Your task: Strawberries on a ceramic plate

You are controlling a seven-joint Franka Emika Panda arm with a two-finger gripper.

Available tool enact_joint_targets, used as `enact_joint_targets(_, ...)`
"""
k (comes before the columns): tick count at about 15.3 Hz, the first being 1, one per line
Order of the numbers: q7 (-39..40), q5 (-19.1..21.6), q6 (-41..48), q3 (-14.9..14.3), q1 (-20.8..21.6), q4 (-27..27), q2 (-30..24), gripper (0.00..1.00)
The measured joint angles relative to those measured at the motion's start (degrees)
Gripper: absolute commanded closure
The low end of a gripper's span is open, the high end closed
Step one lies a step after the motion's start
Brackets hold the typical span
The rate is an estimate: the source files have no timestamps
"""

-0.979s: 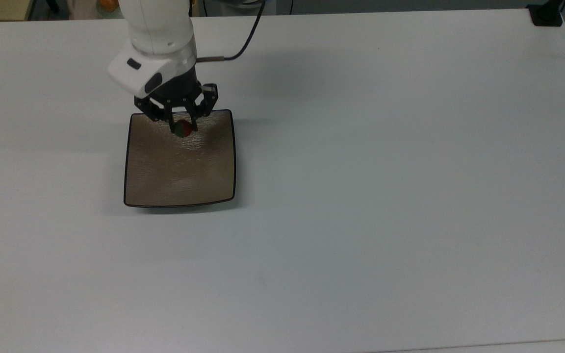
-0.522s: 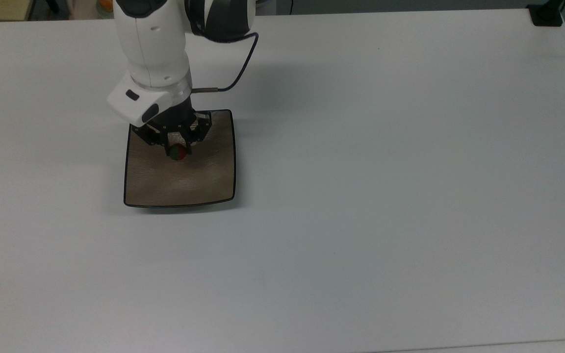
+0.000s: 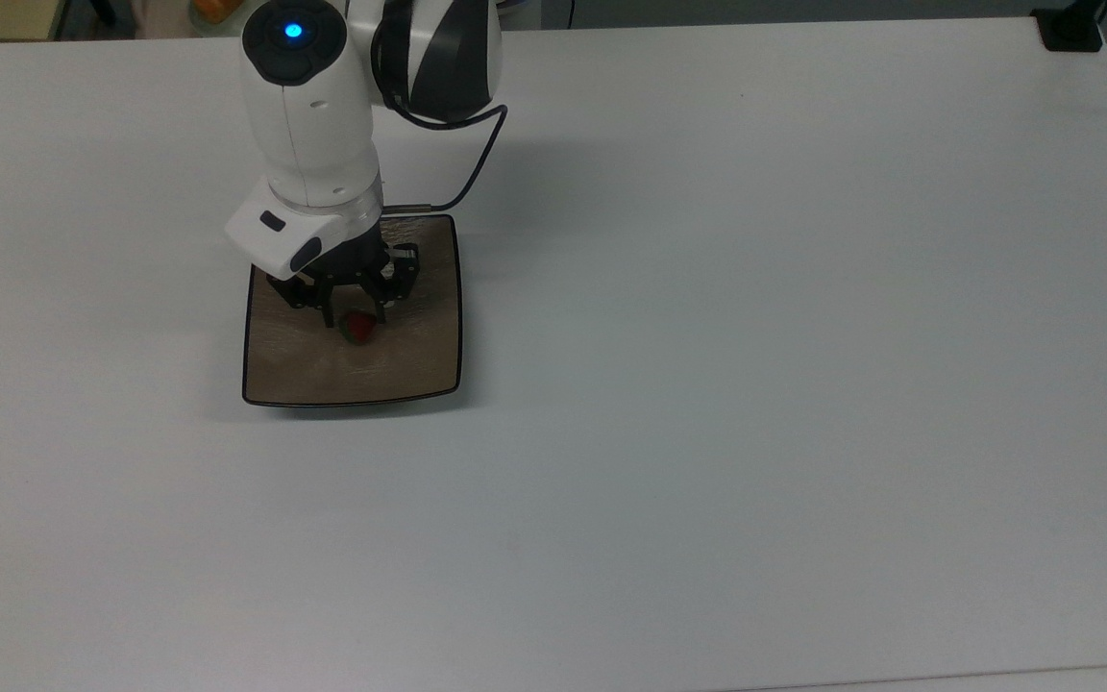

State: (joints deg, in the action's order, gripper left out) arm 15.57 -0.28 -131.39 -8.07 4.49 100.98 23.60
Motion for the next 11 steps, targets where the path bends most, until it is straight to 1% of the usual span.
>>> enact_joint_targets(6, -0.12, 0.00, 0.18, 0.00, 0.03, -0.34, -0.99, 0.00)
enact_joint_targets(9, -1.24, 0.00, 5.47, 0.00, 0.06, -1.12, -4.29, 0.00)
enact_joint_targets(11, -2.58, 0.02, 10.41, 0.06, 0.15, -1.81, -7.97, 0.00)
